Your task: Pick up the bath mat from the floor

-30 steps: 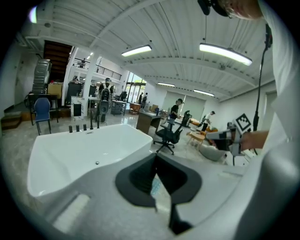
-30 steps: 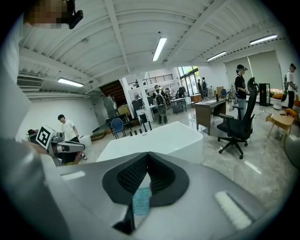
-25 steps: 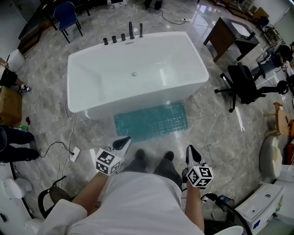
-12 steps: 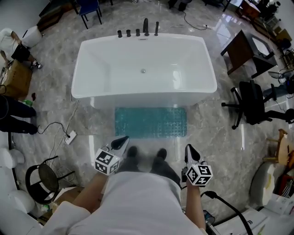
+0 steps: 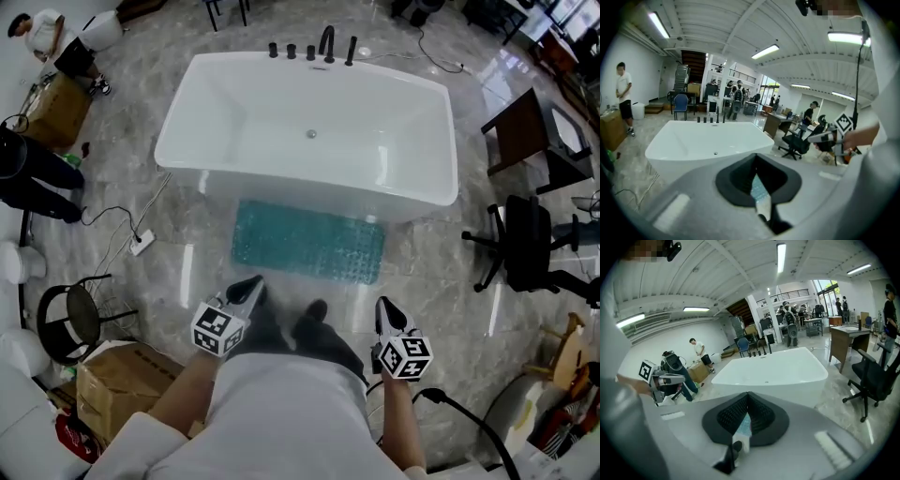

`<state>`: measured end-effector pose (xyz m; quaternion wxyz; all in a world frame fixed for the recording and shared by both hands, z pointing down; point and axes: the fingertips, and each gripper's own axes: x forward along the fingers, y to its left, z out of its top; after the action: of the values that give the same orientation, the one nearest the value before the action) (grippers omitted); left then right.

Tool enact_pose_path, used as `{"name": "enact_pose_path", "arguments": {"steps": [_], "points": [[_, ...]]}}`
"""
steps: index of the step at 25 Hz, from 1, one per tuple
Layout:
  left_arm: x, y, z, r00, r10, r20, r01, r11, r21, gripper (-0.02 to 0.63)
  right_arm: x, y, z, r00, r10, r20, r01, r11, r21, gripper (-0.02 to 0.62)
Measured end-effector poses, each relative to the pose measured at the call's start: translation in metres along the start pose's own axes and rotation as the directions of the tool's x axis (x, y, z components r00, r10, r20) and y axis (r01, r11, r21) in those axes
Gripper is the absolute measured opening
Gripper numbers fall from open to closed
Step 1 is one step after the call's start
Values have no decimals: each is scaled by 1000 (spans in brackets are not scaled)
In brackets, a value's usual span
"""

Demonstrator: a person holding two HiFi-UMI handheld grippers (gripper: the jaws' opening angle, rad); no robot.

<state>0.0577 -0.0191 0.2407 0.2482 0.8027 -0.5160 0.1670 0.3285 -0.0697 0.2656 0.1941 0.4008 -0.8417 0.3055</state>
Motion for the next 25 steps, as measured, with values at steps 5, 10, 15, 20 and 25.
{"name": "enact_pose_path", "arguments": {"steps": [5, 10, 15, 20, 25], "points": [[21, 1, -11, 999, 44, -7, -44, 999, -17, 3, 24, -24, -6, 998, 42, -37, -43, 999, -24, 5], [23, 20, -21, 997, 77, -20, -77, 997, -26, 3, 48, -29, -7, 997, 54, -52, -55, 998, -24, 5], [32, 66, -39, 993, 106, -42, -108, 993, -50, 3, 88, -31, -12, 997, 41, -63, -42, 999, -26, 5], [52, 119, -62, 989, 141, -53, -145, 987, -75, 3, 136, -36, -30, 998, 13, -68, -13, 1000, -1, 5], [88, 155, -84, 991, 122, -59, -126, 989, -80, 3, 188, -43, -47, 998, -5, -68, 5, 1000, -3, 5]]}}
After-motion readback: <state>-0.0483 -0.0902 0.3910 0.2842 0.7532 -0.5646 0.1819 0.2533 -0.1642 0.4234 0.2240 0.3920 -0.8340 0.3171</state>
